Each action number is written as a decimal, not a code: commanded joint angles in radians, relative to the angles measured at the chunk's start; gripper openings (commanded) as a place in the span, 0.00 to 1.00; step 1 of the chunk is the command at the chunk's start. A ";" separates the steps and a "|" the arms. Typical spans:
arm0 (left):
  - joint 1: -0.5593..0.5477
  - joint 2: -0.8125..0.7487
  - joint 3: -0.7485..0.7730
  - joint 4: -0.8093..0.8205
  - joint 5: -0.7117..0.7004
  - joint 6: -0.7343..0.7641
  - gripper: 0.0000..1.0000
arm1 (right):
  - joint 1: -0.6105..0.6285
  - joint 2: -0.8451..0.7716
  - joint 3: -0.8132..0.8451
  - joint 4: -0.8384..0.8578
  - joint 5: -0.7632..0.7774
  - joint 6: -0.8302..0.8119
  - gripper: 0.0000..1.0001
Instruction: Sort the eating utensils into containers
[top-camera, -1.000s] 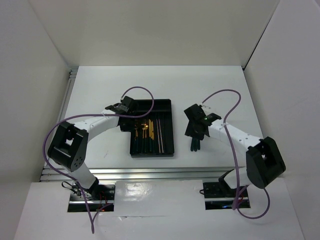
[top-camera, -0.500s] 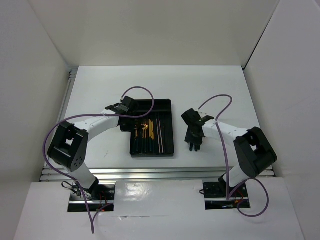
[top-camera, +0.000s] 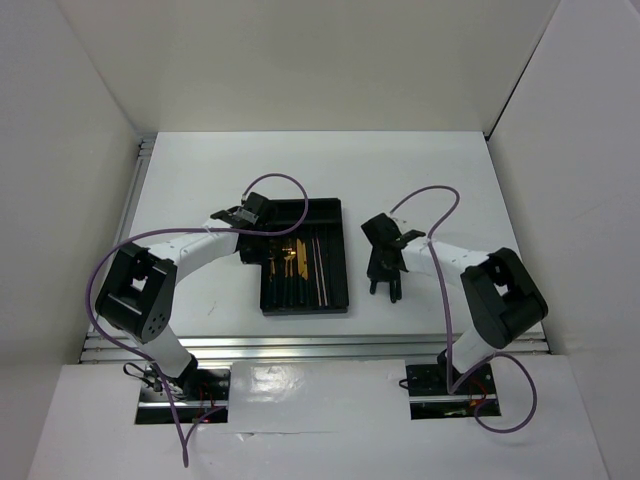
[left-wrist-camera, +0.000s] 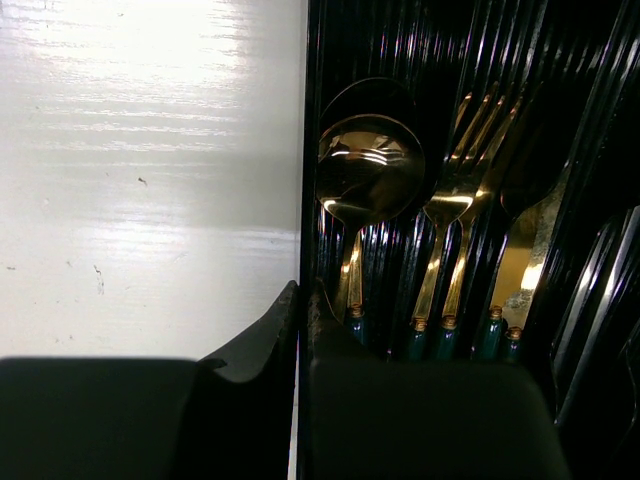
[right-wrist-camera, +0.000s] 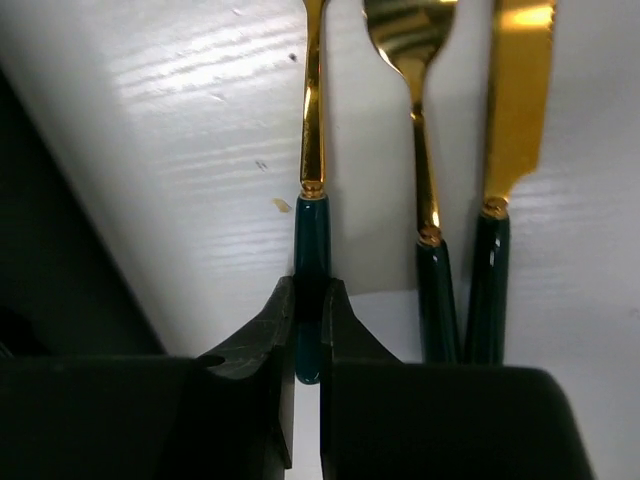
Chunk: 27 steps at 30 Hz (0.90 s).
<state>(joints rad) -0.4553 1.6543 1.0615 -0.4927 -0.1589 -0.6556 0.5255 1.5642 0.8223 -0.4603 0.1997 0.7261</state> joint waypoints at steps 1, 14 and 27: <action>-0.005 0.007 0.020 -0.063 0.006 -0.013 0.00 | -0.005 0.080 -0.005 0.029 -0.025 -0.036 0.00; -0.005 0.007 0.029 -0.063 0.005 -0.013 0.00 | 0.014 -0.225 0.130 0.055 -0.198 -0.218 0.00; -0.005 0.007 0.029 -0.053 0.015 -0.013 0.00 | 0.241 -0.165 0.141 0.238 -0.304 -0.162 0.00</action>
<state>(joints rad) -0.4553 1.6543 1.0679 -0.5186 -0.1596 -0.6579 0.7444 1.3571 0.9119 -0.2844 -0.0963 0.5163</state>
